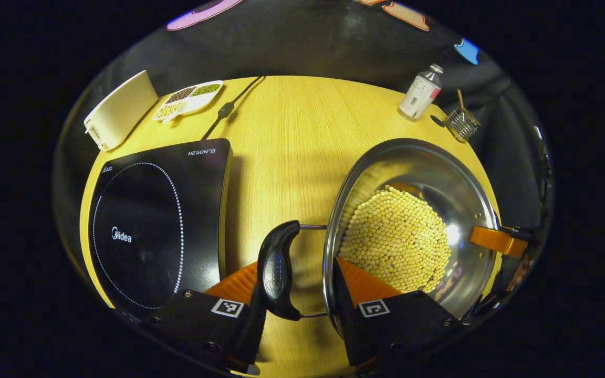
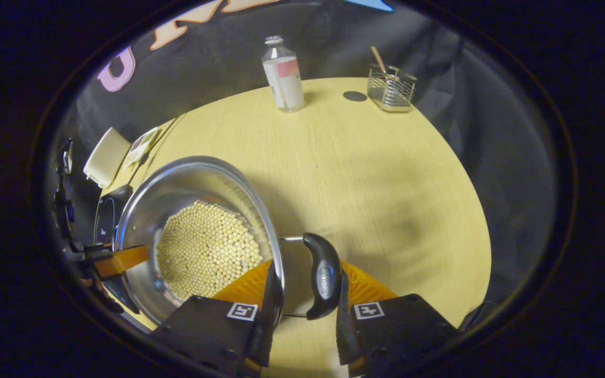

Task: First push the handle of the pot to place it horizontally, then grasp the pot with both hands and set it on the induction cooktop.

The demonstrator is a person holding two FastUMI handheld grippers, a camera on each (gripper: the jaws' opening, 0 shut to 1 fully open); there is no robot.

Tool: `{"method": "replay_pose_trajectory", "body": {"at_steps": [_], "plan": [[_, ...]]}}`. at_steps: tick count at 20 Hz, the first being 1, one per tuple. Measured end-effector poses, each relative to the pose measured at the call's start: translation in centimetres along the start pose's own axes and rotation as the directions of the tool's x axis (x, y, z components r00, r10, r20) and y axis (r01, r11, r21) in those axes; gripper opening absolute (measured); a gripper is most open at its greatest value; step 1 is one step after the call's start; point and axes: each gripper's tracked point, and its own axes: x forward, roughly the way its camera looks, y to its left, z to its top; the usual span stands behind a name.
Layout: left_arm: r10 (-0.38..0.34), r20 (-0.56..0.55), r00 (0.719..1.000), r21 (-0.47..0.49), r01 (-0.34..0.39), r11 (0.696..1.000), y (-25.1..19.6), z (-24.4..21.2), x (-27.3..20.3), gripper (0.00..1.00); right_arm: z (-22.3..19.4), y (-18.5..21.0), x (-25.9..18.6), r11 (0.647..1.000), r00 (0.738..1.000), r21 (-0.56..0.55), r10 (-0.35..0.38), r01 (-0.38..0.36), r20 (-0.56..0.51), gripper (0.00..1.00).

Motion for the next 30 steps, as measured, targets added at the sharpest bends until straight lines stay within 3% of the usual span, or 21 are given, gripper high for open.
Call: {"method": "replay_pose_trajectory", "body": {"at_steps": [1,2,10,11,12,13,15,16,22,23,25,30], "plan": [[0.000,0.012,1.000,0.009,0.000,1.000,-0.3,0.2,-0.4,0.65,0.1,-0.2,-0.4,1.000,1.000,0.002,0.002,-0.002,0.012,0.48],[0.000,0.027,1.000,0.022,-0.001,1.000,-0.6,0.5,-0.8,0.67,0.0,-0.4,-0.6,1.000,1.000,0.007,0.005,-0.005,0.021,0.52],[0.011,0.087,0.996,0.083,-0.018,0.996,-2.6,1.9,-3.6,0.66,0.2,-2.2,-3.5,0.999,0.996,0.047,0.024,-0.028,0.084,0.52],[0.014,0.098,0.995,0.086,-0.023,0.996,-2.7,2.0,-4.1,0.64,0.4,-2.3,-3.9,0.998,0.995,0.046,0.030,-0.034,0.092,0.47],[0.019,0.111,0.994,0.089,-0.029,0.996,-2.8,2.2,-4.5,0.64,0.5,-2.3,-4.0,0.998,0.994,0.046,0.038,-0.043,0.099,0.52],[0.023,0.121,0.992,0.089,-0.034,0.995,-2.8,2.2,-5.0,0.64,0.7,-2.3,-4.3,0.998,0.993,0.045,0.045,-0.050,0.107,0.47],[0.032,0.145,0.989,0.080,-0.044,0.996,-2.7,2.0,-6.2,0.64,1.0,-1.9,-4.9,0.997,0.990,0.041,0.062,-0.067,0.123,0.47],[0.041,0.156,0.987,0.073,-0.053,0.996,-2.5,1.9,-6.9,0.64,1.0,-1.6,-5.2,0.996,0.988,0.037,0.075,-0.080,0.131,0.52],[0.114,0.236,0.965,0.041,-0.127,0.991,-0.4,1.5,-11.0,0.64,0.7,1.1,-6.4,0.984,0.976,-0.005,0.178,-0.179,0.126,0.47],[0.123,0.243,0.962,0.029,-0.134,0.991,0.0,1.2,-11.4,0.65,0.8,1.7,-6.5,0.981,0.974,-0.020,0.192,-0.191,0.121,0.52],[0.139,0.235,0.962,-0.006,-0.141,0.990,0.8,0.4,-11.9,0.65,1.0,2.3,-6.0,0.978,0.972,-0.049,0.207,-0.202,0.113,0.47],[0.158,0.213,0.964,-0.064,-0.147,0.987,2.8,-0.2,-12.4,0.65,1.0,4.8,-6.4,0.973,0.970,-0.092,0.222,-0.213,0.097,0.47]]}}
